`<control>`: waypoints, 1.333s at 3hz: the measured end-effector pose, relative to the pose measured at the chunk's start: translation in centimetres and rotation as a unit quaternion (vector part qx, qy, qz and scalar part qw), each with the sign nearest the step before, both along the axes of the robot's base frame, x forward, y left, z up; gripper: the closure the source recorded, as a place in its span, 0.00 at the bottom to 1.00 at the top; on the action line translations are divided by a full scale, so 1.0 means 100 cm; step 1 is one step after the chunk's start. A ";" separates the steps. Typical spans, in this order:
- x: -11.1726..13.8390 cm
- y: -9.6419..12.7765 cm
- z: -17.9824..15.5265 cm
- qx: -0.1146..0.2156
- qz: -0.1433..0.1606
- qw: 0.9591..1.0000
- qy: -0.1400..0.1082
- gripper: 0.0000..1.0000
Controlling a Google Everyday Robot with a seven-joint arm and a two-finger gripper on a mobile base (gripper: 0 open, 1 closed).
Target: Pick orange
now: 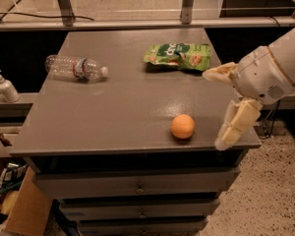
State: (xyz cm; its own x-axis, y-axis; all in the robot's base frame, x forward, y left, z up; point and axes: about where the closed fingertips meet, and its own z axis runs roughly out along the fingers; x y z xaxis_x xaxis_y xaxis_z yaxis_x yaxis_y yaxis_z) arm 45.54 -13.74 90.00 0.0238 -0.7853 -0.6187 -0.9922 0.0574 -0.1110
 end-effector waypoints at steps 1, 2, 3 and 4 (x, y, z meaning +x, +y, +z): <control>0.019 0.023 -0.016 0.027 0.026 0.999 -0.017 0.00; 0.029 0.039 -0.037 0.050 0.044 0.998 -0.012 0.00; 0.030 0.049 -0.054 0.070 0.049 0.996 -0.004 0.00; 0.029 0.054 -0.066 0.087 0.049 0.995 0.001 0.18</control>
Offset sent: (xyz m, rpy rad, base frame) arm 0.0406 0.0536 -0.0623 0.1566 -0.0101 0.1266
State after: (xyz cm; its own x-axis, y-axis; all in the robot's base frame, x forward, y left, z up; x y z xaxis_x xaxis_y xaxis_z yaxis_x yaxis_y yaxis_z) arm 48.44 -8.36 83.38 0.0944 -0.6595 -0.7458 -0.9941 -0.0218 -0.1066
